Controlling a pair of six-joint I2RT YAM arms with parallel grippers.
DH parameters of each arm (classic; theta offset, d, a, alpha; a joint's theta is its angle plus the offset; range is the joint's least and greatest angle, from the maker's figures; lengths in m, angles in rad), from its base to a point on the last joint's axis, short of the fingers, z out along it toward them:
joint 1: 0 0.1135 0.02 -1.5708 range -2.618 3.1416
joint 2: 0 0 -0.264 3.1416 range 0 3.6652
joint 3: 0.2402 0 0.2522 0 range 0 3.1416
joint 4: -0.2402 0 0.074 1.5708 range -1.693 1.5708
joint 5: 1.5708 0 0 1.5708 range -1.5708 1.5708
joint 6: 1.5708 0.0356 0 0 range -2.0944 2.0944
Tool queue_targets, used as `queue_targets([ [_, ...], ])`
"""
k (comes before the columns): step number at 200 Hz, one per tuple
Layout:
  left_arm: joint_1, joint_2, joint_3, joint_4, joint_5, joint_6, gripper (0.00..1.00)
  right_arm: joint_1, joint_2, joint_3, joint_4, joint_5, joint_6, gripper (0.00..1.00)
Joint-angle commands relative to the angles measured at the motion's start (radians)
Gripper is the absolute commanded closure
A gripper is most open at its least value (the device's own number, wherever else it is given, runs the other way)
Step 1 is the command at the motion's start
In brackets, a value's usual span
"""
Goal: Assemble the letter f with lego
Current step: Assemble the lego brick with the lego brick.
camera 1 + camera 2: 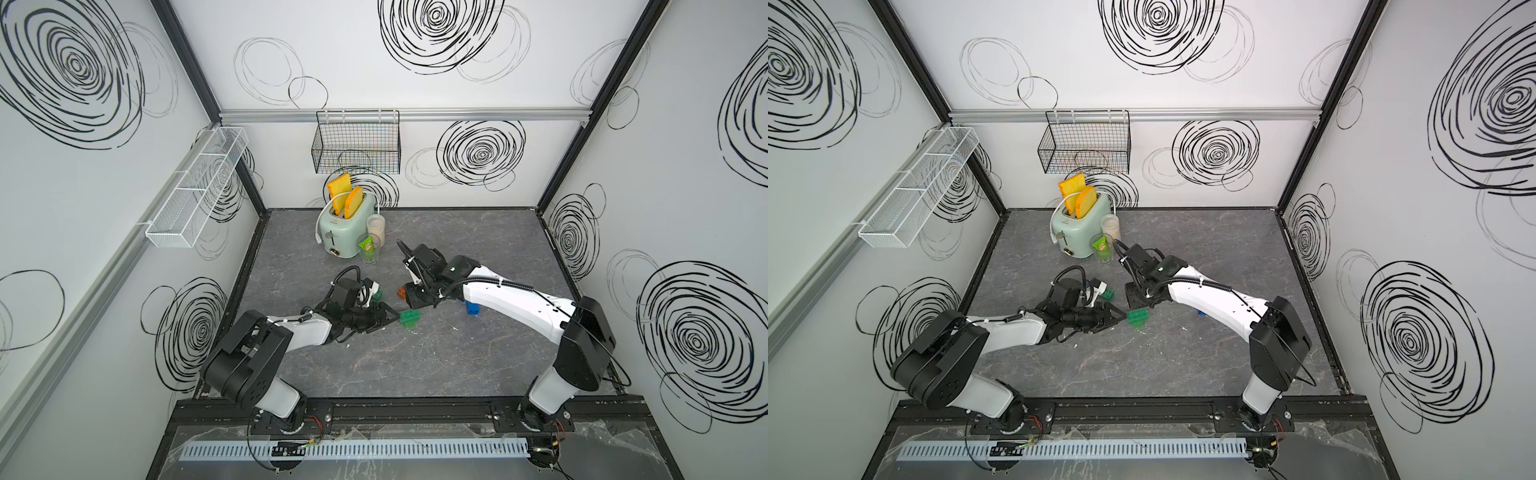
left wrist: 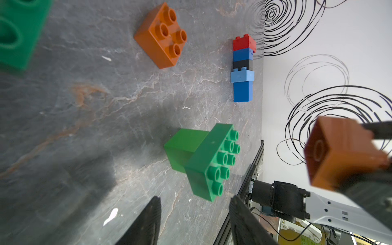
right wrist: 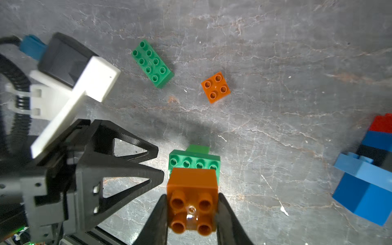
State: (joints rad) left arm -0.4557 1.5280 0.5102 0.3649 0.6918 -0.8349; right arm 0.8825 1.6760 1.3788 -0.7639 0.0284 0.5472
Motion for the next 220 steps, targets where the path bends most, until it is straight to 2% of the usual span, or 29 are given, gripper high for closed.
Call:
queue_targets([
  [1,0.006,0.03,0.001,0.054,0.017,-0.02,0.45,0.025,0.023,0.016,-0.052,0.0,0.016,0.67],
  [49,0.009,0.044,0.004,0.053,0.009,-0.024,0.48,0.044,0.042,0.001,-0.04,-0.002,0.025,0.67],
  [220,0.021,0.056,0.005,0.065,0.02,-0.028,0.49,0.049,0.081,-0.061,0.014,0.014,0.037,0.7],
])
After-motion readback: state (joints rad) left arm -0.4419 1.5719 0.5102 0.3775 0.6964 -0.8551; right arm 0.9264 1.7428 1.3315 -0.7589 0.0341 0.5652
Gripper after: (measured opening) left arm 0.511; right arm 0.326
